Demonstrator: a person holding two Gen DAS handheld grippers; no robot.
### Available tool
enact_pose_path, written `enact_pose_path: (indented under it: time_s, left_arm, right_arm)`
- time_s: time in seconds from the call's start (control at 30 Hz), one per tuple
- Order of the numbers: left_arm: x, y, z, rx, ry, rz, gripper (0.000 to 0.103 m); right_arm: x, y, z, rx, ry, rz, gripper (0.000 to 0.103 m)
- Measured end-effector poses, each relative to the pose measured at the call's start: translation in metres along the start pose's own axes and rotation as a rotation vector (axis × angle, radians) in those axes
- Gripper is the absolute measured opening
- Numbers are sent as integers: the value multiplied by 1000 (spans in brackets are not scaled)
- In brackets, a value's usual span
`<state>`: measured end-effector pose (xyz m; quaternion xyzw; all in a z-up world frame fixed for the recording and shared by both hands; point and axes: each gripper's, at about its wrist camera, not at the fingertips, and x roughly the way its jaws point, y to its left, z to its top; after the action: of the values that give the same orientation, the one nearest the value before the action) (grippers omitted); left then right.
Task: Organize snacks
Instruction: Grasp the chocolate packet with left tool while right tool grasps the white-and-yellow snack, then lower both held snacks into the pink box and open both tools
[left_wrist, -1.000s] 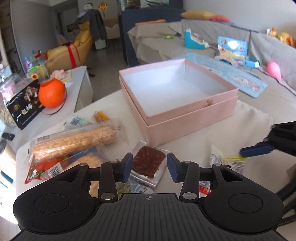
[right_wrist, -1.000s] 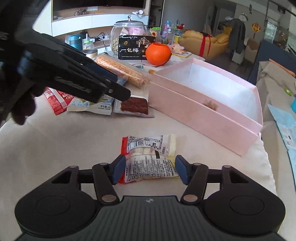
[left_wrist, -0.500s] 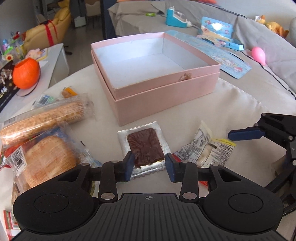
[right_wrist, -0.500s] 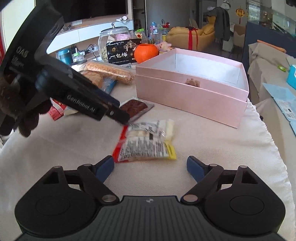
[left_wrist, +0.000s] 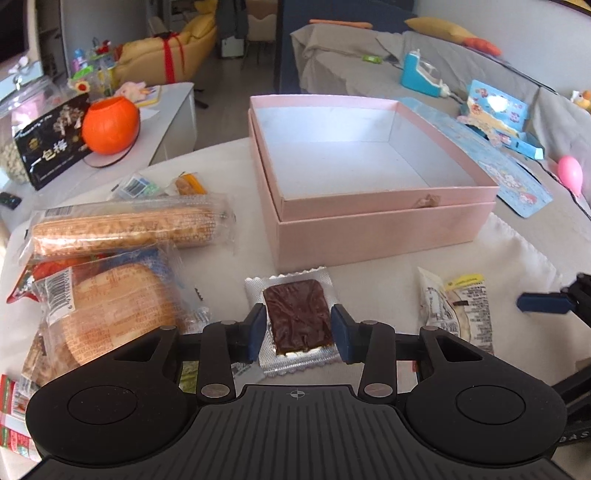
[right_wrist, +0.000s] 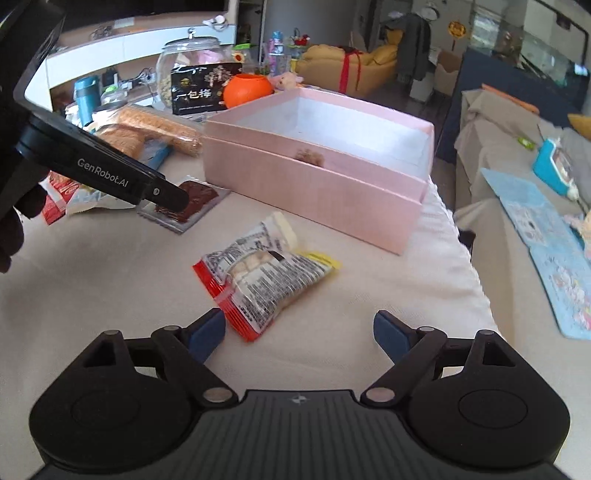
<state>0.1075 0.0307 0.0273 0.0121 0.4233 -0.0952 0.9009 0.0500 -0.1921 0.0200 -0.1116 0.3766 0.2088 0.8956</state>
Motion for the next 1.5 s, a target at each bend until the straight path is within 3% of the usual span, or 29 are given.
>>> enact_pose_path:
  time_s: [0.07, 0.17, 0.33, 0.6, 0.7, 0.8, 0.93, 1.03, 1.07, 1.1, 1.2, 1.5]
  left_arm:
    - [7, -5, 2, 5, -2, 22, 46]
    - [11, -11, 4, 18, -7, 57, 46]
    - [6, -10, -1, 22, -14, 33, 45]
    - [-34, -35, -55, 68, -42, -20, 45]
    - [-43, -38, -69, 52, -59, -9, 45]
    - [-47, -39, -74, 46, -59, 3, 45]
    - [-47, -39, -72, 35, -40, 14, 46]
    - [-46, -39, -70, 30, -31, 14, 46]
    - [-46, -38, -69, 22, -30, 8, 46]
    - [-45, -36, -68, 11, -32, -2, 46]
    - [-41, -31, -67, 10, -57, -21, 47]
    - [-39, -38, -69, 138, -100, -29, 43]
  right_arm:
    - [0, -11, -4, 79, 4, 28, 89]
    - [-1, -7, -10, 68, -20, 2, 90]
    - [2, -4, -12, 93, -39, -17, 95]
    - [1, -7, -11, 84, -7, 5, 102]
    - [1, -9, 0, 129, 25, 43, 97]
    - [1, -11, 16, 252, -12, 97, 95]
    - [27, 5, 42, 271, 21, 37, 95]
    - [44, 19, 49, 208, 61, -9, 84]
    - [44, 24, 48, 180, 50, -33, 77]
    - [42, 26, 48, 154, 46, -42, 64]
    - [32, 14, 45, 173, 56, 1, 50]
    - [-11, -32, 16, 219, 42, -21, 49]
